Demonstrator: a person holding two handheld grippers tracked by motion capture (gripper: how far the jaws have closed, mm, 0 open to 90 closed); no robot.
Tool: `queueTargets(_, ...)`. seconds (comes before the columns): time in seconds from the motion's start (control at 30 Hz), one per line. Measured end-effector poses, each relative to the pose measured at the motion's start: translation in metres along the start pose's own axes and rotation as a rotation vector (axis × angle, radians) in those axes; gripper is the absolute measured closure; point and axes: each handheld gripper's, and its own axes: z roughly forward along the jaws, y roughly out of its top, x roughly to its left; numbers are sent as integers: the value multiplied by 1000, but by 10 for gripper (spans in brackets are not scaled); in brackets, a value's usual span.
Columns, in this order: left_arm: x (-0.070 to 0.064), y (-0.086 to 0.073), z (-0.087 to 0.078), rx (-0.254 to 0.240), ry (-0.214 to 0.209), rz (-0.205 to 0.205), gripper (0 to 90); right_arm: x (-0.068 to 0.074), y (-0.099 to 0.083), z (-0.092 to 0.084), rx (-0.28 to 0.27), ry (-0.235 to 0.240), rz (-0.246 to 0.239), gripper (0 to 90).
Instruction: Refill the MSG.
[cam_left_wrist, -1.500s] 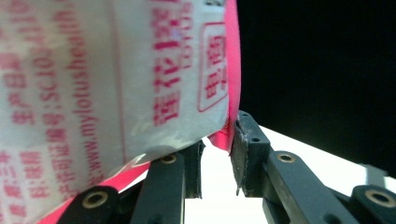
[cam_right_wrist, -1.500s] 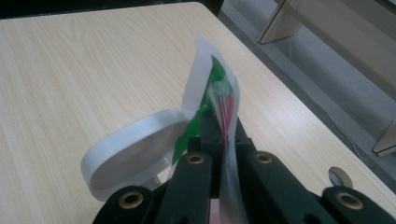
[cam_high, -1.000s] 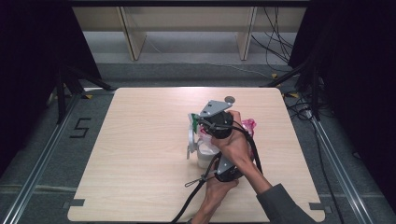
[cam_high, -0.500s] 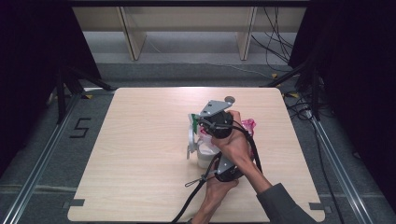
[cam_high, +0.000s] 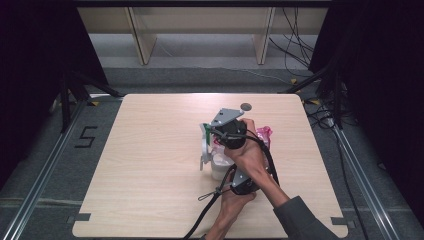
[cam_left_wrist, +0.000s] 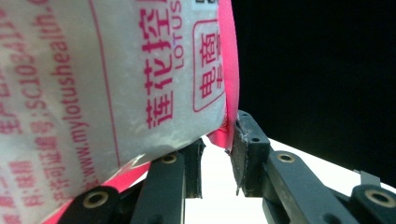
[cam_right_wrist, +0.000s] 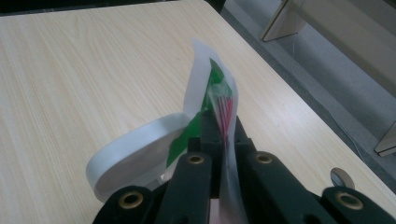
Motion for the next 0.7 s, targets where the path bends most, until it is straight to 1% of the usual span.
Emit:
queueTargets(0.03,1,0,0,4,-2,7,745,0,0,0,-2,0,-2,900)
queueTargets(0.07,0,0,0,0,0,-2,745,-2,1,0,-4,2,-18,900)
queueTargets(0.1,0,0,0,-1,-1,-1,745,-2,1,0,-6,0,-21,900)
queueTargets(0.13,0,0,0,-2,0,1,744,-1,1,0,0,3,-12,900)
queueTargets(0.17,0,0,0,-4,-1,1,744,-2,1,0,-7,0,-21,900)
queueTargets(0.2,1,0,-1,0,2,7,745,-2,1,0,-7,0,-20,900)
queueTargets(0.23,1,0,-1,-2,13,6,745,-2,1,0,-15,-10,-16,900)
queueTargets(0.27,1,0,0,-6,0,-1,745,-1,2,-1,-19,-7,-12,900)
queueTargets(0.3,3,0,0,3,-15,10,746,-1,2,-2,-21,-6,-4,900)
queueTargets(0.33,3,0,0,0,-13,4,747,0,2,-1,-14,-6,-13,900)
queueTargets(0.37,8,0,-4,57,-24,66,748,0,2,0,-16,-8,-24,900)
queueTargets(0.4,8,0,-4,57,-17,64,748,2,2,-1,0,2,-14,900)
queueTargets(0.47,8,1,-5,59,-29,66,748,2,2,0,-3,1,-15,900)
queueTargets(0.5,7,1,-5,58,-26,65,748,2,2,0,-5,-1,-13,900)
queueTargets(0.53,7,1,-5,58,-23,63,748,1,2,0,-8,-1,-22,900)
queueTargets(0.57,7,1,-5,60,-25,63,748,1,1,0,-14,-6,-15,900)
queueTargets(0.6,7,0,-4,61,-28,66,749,0,1,0,-11,1,-13,900)
queueTargets(0.63,3,-1,0,6,-11,3,749,-1,1,-1,-20,-6,-15,900)
queueTargets(0.67,2,-1,1,2,-15,0,749,-1,1,-2,-19,1,-1,900)
queueTargets(0.7,3,0,0,17,-17,19,749,-2,1,-2,-28,-3,-11,900)
